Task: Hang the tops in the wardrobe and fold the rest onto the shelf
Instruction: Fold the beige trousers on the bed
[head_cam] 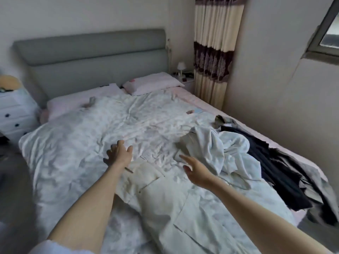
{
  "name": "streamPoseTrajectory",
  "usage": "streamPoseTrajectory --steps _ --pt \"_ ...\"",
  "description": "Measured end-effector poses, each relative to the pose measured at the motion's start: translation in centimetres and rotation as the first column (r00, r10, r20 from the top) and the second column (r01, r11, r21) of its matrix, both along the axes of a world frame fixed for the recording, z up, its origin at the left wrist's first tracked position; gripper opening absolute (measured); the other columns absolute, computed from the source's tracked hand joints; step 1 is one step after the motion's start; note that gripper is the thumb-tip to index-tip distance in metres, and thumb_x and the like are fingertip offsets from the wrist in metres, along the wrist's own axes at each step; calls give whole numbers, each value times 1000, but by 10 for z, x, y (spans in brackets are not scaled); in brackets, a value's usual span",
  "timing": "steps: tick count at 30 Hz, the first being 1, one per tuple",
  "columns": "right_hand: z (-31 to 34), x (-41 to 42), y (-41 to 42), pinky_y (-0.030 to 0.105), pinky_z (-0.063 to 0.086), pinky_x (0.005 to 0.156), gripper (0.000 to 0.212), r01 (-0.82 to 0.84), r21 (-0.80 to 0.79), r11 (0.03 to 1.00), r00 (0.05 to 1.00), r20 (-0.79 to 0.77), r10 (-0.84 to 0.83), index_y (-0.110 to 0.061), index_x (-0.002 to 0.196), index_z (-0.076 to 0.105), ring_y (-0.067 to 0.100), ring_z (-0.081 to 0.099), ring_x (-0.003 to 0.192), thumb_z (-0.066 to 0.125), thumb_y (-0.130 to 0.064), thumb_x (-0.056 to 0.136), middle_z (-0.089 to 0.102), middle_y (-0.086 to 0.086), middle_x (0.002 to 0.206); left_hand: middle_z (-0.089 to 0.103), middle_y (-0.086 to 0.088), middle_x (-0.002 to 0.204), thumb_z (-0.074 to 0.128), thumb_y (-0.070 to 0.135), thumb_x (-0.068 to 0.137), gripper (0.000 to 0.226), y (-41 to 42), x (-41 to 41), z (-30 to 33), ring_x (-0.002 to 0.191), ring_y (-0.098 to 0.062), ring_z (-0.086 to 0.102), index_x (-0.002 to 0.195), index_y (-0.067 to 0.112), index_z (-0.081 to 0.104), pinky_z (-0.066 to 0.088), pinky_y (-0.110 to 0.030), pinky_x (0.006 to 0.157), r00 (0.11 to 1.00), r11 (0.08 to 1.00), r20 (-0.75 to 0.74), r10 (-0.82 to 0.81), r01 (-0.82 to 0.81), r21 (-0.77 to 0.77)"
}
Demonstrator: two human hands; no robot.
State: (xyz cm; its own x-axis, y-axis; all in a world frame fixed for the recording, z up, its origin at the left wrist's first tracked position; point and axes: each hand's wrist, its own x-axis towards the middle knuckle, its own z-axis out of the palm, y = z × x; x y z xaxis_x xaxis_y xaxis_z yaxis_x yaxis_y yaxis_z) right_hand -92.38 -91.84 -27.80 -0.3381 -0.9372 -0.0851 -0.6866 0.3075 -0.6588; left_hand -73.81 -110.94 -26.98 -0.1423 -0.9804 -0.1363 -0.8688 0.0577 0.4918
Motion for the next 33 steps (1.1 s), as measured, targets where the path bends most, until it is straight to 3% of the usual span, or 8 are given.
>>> streamPoseTrajectory --steps 6,14,20,23,26,28,30,33 --pt "-92 3 -5 22 30 104 42 9 284 959 996 77 -32 -17 138 46 19 43 132 41 -13 97 46 4 144 35 -7 144 40 36 98 42 15 0 -105 131 -32 34 138 21 39 30 -48 106 967 967 109 -230 214 141" --pt "-196 10 27 34 27 110 45 65 341 938 997 -64 -46 -22 144 35 22 30 137 36 -21 99 37 0 148 10 2 159 35 39 99 53 79 -12 -221 145 -22 5 148 26 21 13 -51 114 841 868 225 -492 453 202" --pt "-284 32 138 55 13 109 50 42 573 819 987 -149 54 -37 147 12 24 -6 145 23 -38 99 -2 -8 158 -6 -3 160 35 55 91 65 181 -27 -293 145 -27 -10 149 41 7 -2 -59 112 610 716 383 -693 642 274" --pt "-311 45 205 63 6 109 54 77 645 761 996 -91 -23 -45 146 -6 22 -23 142 20 -41 99 -21 -12 155 14 -11 158 53 59 82 72 237 -28 -305 144 -40 9 146 40 26 4 -68 107 540 656 388 -747 692 301" --pt "-324 55 264 56 7 111 52 184 715 674 977 -60 -204 -49 145 -5 21 -13 145 20 -47 99 -18 -11 155 42 -16 145 75 54 64 76 296 -28 -311 133 -40 39 133 32 53 26 -71 99 443 538 339 -830 796 278" --pt "-329 49 300 51 13 114 52 224 763 607 931 17 -364 -43 148 -2 17 -5 145 20 -45 100 -12 -9 158 43 -16 144 76 52 62 75 327 -37 -314 132 -40 40 131 31 56 25 -72 100 394 488 332 -857 827 280" --pt "-332 41 318 46 25 111 51 287 713 639 868 88 -488 -29 150 12 15 12 145 23 -38 101 6 -6 158 43 -19 144 79 46 62 74 337 -44 -317 132 -40 40 130 29 57 25 -72 101 398 484 317 -861 833 267" --pt "-335 26 328 33 42 83 34 566 488 665 743 49 -668 -18 131 44 21 49 117 34 -25 100 47 -1 129 36 -20 148 78 41 64 78 345 -63 -321 137 -39 32 136 24 51 21 -71 103 320 392 318 -892 899 197"
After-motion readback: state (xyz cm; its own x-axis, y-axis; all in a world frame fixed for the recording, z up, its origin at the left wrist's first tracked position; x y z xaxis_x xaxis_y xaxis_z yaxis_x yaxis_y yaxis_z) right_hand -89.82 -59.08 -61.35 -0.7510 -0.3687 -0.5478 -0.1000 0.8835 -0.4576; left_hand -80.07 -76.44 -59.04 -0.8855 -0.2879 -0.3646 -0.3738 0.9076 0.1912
